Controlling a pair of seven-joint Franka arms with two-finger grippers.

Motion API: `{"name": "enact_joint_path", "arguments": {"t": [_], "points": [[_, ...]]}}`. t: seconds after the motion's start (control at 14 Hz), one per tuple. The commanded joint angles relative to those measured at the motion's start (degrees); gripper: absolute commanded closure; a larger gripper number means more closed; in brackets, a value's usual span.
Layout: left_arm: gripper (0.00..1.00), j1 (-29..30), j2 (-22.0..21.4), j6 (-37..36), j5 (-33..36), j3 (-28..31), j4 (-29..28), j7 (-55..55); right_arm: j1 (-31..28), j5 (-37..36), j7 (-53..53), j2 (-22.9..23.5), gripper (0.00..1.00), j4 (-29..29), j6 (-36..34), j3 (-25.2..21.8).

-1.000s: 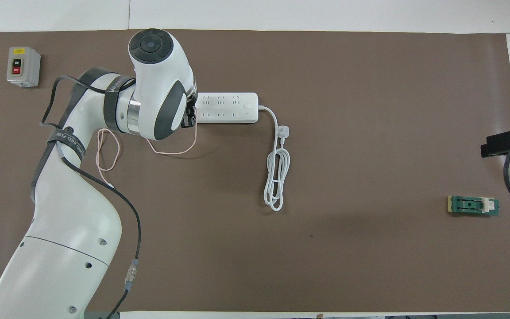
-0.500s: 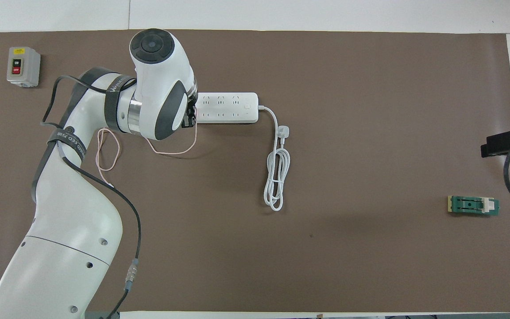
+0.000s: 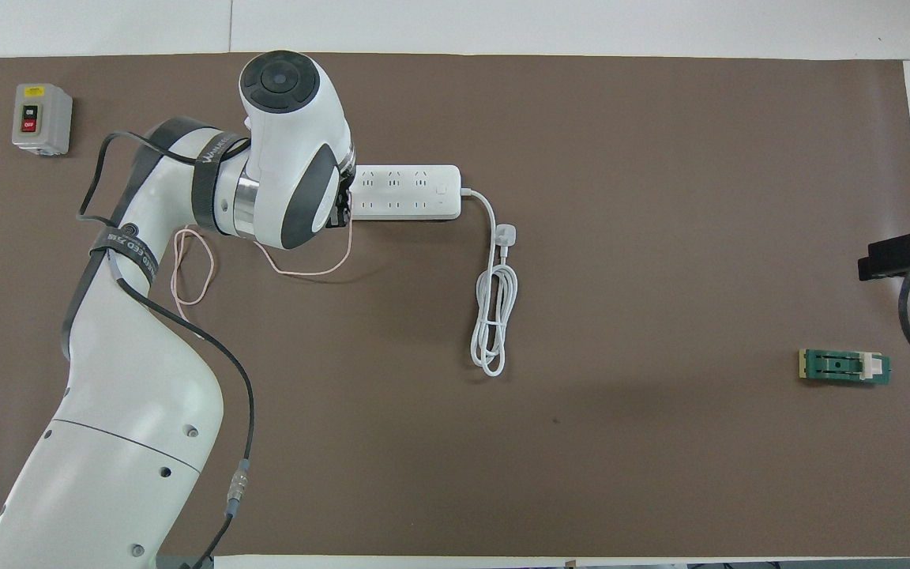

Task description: Plug charger into power strip

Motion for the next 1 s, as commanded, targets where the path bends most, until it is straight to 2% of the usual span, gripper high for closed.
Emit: {"name": "enact_joint_path", "arguments": {"t": [0.0, 0.93], "points": [[1.0, -0.4, 5.22, 1.59, 0.14, 0.47, 0.75, -1.2, -0.61, 0.9, 0.58, -1.18, 0.0, -1.29, 0.57, 0.29], [1.0, 2.5, 4.08, 1.41, -3.03, 0.02, 0.84, 9.61, -0.79, 0.9, 0.41, -1.18, 0.0, -1.2, 0.57, 0.29]]}}
